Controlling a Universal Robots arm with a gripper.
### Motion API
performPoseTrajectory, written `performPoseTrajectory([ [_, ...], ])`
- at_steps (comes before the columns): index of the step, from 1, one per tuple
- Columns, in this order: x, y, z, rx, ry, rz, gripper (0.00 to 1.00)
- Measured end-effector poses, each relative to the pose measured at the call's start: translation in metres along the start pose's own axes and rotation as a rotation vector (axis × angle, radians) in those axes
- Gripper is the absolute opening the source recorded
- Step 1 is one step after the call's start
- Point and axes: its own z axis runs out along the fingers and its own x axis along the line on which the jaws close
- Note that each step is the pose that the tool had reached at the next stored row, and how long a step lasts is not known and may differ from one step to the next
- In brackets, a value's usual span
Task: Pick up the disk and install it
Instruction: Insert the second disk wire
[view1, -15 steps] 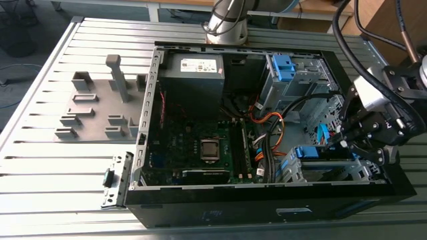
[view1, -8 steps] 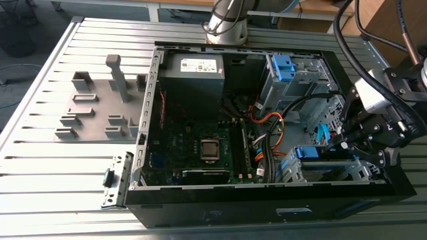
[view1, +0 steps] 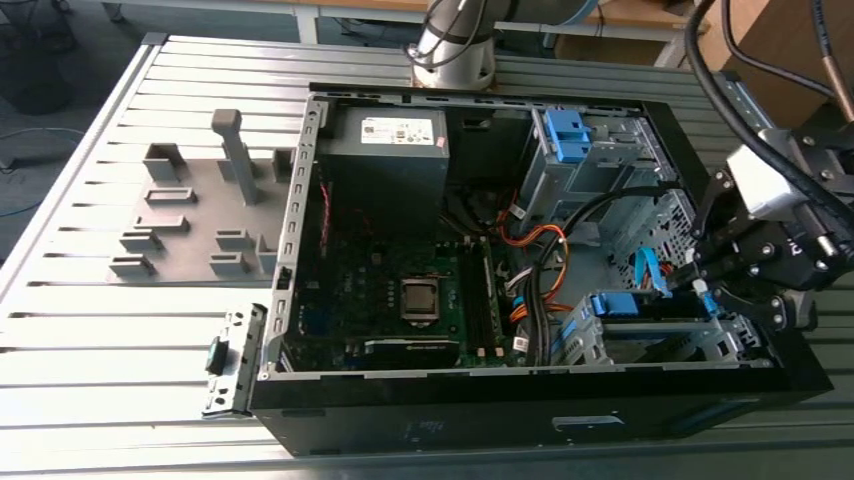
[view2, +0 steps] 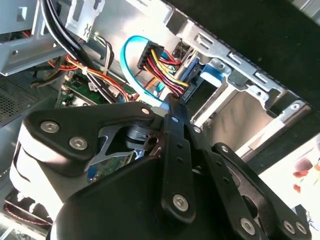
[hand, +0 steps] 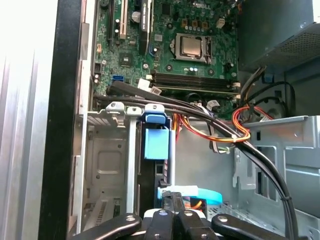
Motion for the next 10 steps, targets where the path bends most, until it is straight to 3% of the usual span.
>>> performPoseTrajectory([
  [5,-0.0010,-0.0074,-0.0066,-0.0020,-0.0007,0.000,0.11],
  [10,-0.0045,-0.0059,-0.0263,-0.0019,-0.0009,0.000,0.11],
])
